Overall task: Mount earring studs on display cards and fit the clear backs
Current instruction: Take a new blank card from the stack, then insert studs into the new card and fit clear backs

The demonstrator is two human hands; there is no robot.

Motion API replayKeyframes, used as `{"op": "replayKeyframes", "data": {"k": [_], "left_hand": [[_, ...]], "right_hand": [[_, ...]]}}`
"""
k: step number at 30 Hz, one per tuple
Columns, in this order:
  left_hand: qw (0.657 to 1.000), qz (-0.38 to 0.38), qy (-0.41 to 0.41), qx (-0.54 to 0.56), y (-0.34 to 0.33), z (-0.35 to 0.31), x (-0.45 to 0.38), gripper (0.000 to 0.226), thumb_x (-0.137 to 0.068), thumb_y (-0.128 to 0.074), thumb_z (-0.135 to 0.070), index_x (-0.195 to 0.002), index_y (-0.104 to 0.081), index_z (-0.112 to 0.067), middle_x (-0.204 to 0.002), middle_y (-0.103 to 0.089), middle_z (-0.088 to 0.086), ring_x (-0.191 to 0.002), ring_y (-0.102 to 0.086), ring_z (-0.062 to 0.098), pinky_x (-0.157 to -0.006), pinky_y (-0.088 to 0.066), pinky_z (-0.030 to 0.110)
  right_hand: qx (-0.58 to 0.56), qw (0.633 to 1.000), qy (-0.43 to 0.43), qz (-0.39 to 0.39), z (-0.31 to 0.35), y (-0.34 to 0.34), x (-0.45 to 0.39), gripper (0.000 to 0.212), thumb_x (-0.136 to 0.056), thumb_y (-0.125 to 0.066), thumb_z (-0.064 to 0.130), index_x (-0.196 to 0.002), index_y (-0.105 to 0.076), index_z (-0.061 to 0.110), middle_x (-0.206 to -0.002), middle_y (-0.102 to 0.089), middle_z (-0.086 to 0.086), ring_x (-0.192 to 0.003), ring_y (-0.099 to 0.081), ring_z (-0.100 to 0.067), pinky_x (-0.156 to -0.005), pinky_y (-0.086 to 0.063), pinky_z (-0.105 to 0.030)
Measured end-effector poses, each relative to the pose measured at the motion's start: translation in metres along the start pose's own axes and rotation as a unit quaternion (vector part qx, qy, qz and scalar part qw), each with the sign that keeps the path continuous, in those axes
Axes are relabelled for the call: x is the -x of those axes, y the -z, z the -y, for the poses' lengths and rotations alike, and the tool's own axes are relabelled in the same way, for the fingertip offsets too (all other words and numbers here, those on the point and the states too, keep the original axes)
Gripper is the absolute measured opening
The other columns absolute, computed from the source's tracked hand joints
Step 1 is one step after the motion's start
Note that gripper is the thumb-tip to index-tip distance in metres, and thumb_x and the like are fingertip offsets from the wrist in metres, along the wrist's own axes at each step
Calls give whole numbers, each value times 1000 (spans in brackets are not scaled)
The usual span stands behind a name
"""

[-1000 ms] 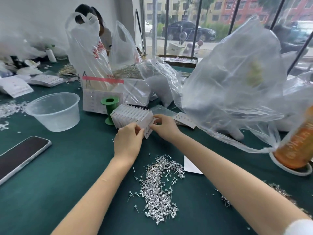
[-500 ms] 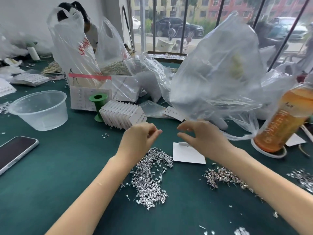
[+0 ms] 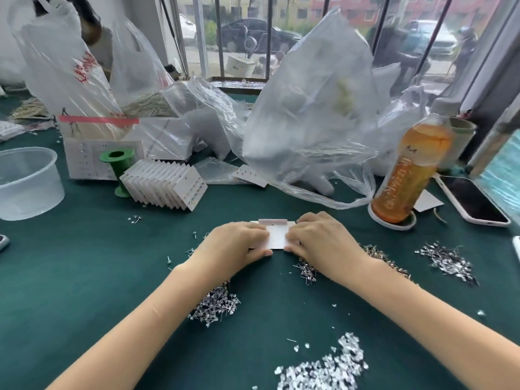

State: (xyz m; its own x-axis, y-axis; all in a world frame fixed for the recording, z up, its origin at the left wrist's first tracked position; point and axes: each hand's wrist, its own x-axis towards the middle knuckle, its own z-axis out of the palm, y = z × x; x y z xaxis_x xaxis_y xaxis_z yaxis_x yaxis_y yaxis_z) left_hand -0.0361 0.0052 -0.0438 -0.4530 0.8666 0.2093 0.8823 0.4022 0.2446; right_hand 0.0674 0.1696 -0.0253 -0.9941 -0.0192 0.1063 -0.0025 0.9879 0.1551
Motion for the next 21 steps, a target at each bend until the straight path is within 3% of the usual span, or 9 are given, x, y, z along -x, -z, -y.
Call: {"op": "replayKeyframes", "data": {"k": [6, 9, 12, 14, 16, 17, 19, 21], "left_hand": [[999, -31, -19, -29, 1, -5, 1, 26, -97, -47, -33, -100, -66, -16, -108, -67, -7, -98, -62, 20, -77, -47, 36], [995, -73, -31, -57, 5, -11, 3, 17, -91, -60, -14, -105, -68, -16, -112, -68, -1, -99, -63, 24, -76, -51, 37], [987, -147, -57, -42, 14, -22, 6, 37, -75, -74, 2, -108, -69, -12, -115, -66, 8, -95, -67, 25, -69, -57, 35], [968, -236, -79, -7, 21, -34, 6, 44, -80, -72, -6, -123, -61, -9, -130, -57, 12, -108, -62, 25, -79, -55, 32], [958, -277, -55, 47, 26, -42, 5, 62, -82, -70, -21, -138, -44, -11, -144, -41, 10, -126, -49, 23, -97, -40, 22], [958, -267, -28, 97, 28, -46, 6, 73, -80, -72, -28, -141, -37, -12, -144, -39, 5, -130, -42, 19, -103, -30, 15], [962, -208, 22, 176, 27, -53, 8, 90, -71, -78, -37, -145, -31, -16, -135, -41, -10, -127, -37, 5, -99, -17, -2], [967, -169, 36, 190, 22, -56, 11, 93, -68, -80, -39, -145, -31, -18, -130, -44, -15, -124, -39, 2, -95, -18, -5]], "right_hand": [[-37, 999, 18, -32, -6, -3, 6, 36, -104, -29, 32, -104, -63, 22, -110, -65, 4, -113, -50, -14, -94, -33, -28], [-54, 997, 13, -56, -5, -1, 8, 35, -104, -30, 34, -107, -62, 22, -111, -66, 6, -112, -51, -15, -93, -34, -28], [-78, 987, 4, -140, 1, 7, 16, 24, -97, -54, 32, -95, -71, 16, -95, -68, 1, -93, -58, -25, -83, -44, -35], [-132, 963, -41, -229, 5, 13, 24, 8, -88, -68, 18, -83, -73, 13, -76, -67, -1, -74, -60, -25, -68, -50, -35], [-302, 913, -142, -236, 9, 20, 29, 3, -86, -68, 17, -88, -70, 20, -68, -68, 6, -64, -60, -11, -61, -47, -26], [-422, 861, -185, -213, 10, 23, 30, 5, -86, -68, 16, -89, -68, 20, -67, -69, 6, -59, -59, -4, -56, -44, -20], [-617, 730, -240, -170, 13, 28, 31, 8, -84, -67, 7, -89, -66, 14, -68, -72, 1, -55, -63, -5, -51, -42, -14], [-710, 642, -265, -118, 15, 32, 32, 6, -85, -65, 3, -87, -64, 8, -67, -72, -3, -56, -65, -8, -53, -43, -18]]}}
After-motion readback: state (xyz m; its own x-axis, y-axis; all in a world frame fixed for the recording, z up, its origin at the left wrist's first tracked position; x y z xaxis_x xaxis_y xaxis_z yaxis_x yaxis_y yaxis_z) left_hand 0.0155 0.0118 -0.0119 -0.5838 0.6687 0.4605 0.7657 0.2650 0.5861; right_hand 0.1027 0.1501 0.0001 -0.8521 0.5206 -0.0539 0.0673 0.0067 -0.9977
